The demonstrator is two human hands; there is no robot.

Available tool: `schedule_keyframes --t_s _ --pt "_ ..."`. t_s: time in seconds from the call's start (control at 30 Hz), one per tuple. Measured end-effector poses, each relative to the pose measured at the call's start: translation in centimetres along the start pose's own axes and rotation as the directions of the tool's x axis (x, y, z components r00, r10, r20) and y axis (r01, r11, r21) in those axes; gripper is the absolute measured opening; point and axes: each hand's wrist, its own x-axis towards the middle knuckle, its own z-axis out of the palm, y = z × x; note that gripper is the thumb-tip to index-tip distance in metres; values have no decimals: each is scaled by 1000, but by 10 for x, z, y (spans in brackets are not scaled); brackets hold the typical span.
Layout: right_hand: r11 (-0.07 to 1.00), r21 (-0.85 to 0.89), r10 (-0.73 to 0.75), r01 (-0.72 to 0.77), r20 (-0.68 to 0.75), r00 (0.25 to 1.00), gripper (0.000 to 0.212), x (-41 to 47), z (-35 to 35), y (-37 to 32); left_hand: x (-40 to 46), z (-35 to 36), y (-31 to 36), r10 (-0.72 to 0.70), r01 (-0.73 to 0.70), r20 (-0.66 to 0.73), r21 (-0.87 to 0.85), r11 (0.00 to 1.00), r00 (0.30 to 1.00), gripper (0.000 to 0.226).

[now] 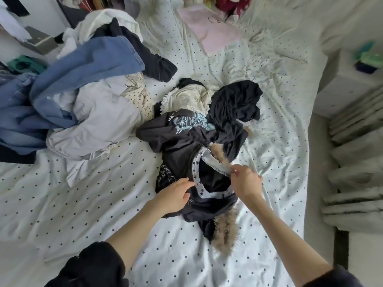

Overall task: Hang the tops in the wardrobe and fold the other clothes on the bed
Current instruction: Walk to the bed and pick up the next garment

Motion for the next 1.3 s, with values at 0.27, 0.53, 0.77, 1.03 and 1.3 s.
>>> schedule_keyframes --t_s 0.27,0.53,0.77,1.03,1.3 --pt "753 -35 -636 657 -296 713 29 -50 -99 -115 -70 -113 48 214 -390 -625 -159 907 751 46" --pt "398 -142 -875 906 -356 329 24 -154 -147 -220 -196 -165 34 70 -381 -702 -297 875 709 30" --pt "163 57 -831 985 -531 168 18 -263 -159 -321 -334 -142 -22 -109 -263 -816 -305 915 567 17" --pt "390 286 -917 875 207 341 33 -345 -70 -356 -499 -140 -62 -360 -282 -898 -424 861 252 34" --pt "183 251 -979 951 131 154 12 -475 32 -400 -619 -95 -79 -494 -58 -866 -499 865 83 30"
